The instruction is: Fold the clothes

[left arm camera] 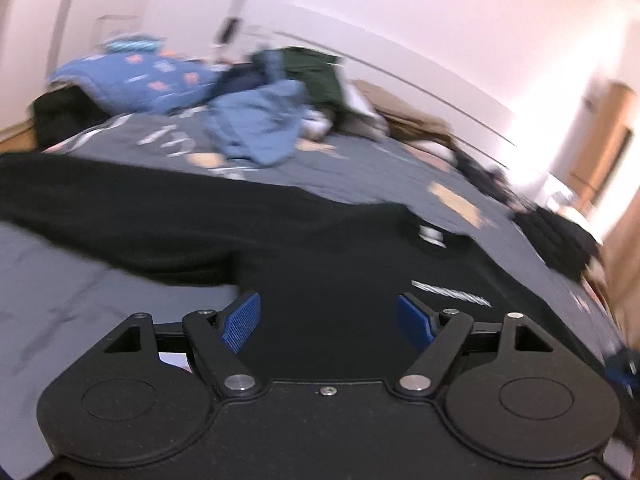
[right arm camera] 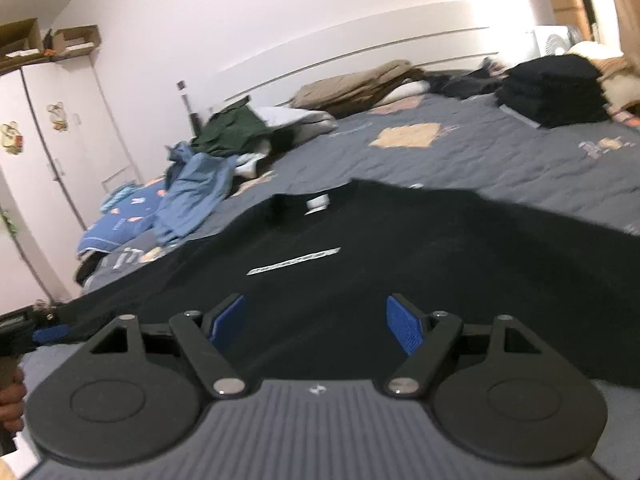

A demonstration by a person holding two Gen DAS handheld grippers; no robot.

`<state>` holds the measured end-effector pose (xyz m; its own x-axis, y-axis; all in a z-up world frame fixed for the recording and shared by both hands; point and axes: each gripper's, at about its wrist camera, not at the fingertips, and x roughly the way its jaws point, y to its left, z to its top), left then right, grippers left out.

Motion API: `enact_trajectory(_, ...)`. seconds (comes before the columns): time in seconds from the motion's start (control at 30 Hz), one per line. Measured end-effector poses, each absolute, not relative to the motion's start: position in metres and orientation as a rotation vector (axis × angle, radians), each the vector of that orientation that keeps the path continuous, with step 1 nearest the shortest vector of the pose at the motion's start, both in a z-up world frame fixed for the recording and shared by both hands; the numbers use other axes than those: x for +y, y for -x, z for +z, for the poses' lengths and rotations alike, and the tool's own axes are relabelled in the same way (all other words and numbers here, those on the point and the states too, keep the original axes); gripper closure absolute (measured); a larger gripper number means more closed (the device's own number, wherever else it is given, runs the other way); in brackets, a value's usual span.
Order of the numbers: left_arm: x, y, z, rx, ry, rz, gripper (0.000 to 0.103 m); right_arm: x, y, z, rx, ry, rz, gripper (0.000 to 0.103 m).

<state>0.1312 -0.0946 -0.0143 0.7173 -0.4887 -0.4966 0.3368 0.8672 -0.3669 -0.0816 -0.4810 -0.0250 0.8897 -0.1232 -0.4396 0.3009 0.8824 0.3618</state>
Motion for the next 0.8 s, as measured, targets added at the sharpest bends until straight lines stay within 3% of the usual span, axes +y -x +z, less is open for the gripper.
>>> enact_trajectory(0.5,0.038,-0.216,-0.038,0.631,0.445,-0.071,0.029,-0.433,0.052,-0.051,0.474,-0.42,-0.112,0.026)
enact_trajectory(0.8,0.165,-0.24,-0.065,0.587,0.811,0.15,0.029,-0.418,0.049,-0.049,0.464,-0.399,-0.05,0.026)
